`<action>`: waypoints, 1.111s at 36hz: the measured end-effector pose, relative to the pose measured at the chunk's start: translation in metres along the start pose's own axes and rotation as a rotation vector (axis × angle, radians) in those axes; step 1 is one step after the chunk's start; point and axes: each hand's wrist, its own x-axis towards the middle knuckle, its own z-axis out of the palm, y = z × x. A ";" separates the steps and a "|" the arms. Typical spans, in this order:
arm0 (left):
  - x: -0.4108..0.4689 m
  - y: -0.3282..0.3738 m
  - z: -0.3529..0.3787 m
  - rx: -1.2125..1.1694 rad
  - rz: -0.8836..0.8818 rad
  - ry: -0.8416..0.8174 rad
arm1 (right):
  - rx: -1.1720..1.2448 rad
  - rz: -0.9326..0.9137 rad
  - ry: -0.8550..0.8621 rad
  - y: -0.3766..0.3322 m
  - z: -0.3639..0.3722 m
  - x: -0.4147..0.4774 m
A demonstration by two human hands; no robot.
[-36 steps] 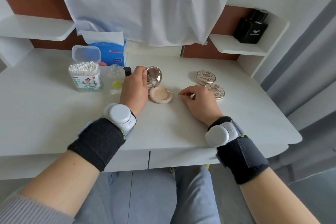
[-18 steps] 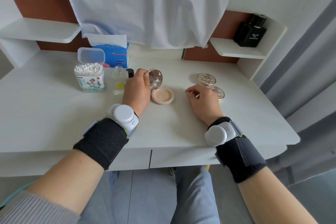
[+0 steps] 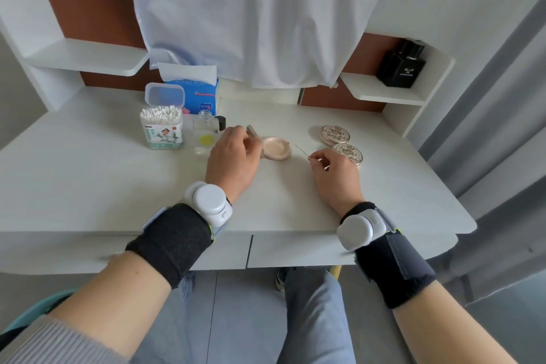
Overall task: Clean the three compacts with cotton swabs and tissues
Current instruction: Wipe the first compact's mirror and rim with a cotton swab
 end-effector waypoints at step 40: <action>0.008 -0.006 0.004 0.069 -0.054 -0.304 | -0.267 -0.203 0.006 -0.023 0.015 0.035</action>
